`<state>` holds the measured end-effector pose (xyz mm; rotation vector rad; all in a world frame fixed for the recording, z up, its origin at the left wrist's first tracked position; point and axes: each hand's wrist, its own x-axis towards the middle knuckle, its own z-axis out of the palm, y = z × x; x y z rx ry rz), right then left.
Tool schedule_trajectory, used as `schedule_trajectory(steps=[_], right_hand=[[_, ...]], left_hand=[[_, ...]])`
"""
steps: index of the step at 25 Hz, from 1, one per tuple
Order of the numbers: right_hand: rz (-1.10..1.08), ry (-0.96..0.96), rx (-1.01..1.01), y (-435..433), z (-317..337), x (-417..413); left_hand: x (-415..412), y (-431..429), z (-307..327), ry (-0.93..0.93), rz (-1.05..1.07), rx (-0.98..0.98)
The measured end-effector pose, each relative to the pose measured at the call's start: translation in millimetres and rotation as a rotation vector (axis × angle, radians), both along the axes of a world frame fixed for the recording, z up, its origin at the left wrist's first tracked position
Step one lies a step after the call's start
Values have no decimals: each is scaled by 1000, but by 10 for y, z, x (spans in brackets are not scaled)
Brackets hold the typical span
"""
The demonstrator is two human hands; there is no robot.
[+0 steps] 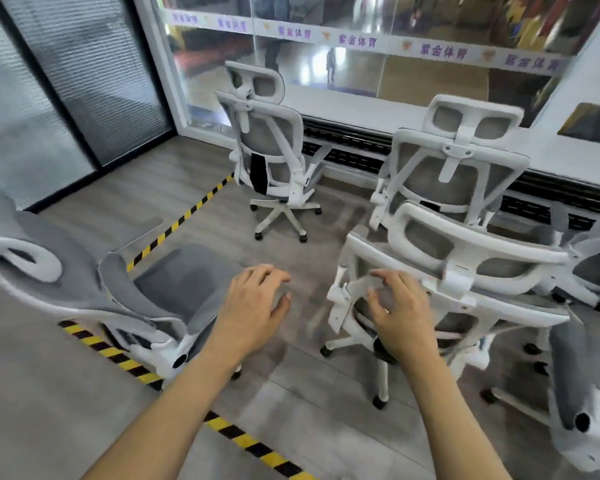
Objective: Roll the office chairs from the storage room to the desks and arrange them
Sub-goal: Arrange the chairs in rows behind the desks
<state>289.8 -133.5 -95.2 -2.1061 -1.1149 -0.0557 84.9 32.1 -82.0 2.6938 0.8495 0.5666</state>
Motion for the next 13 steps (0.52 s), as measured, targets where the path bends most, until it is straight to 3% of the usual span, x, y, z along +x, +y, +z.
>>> schedule_trajectory(steps=[13], right_hand=[[437, 66, -16, 1842, -67, -3495]], left_hand=[[-3561, 965, 35, -59, 338, -8]])
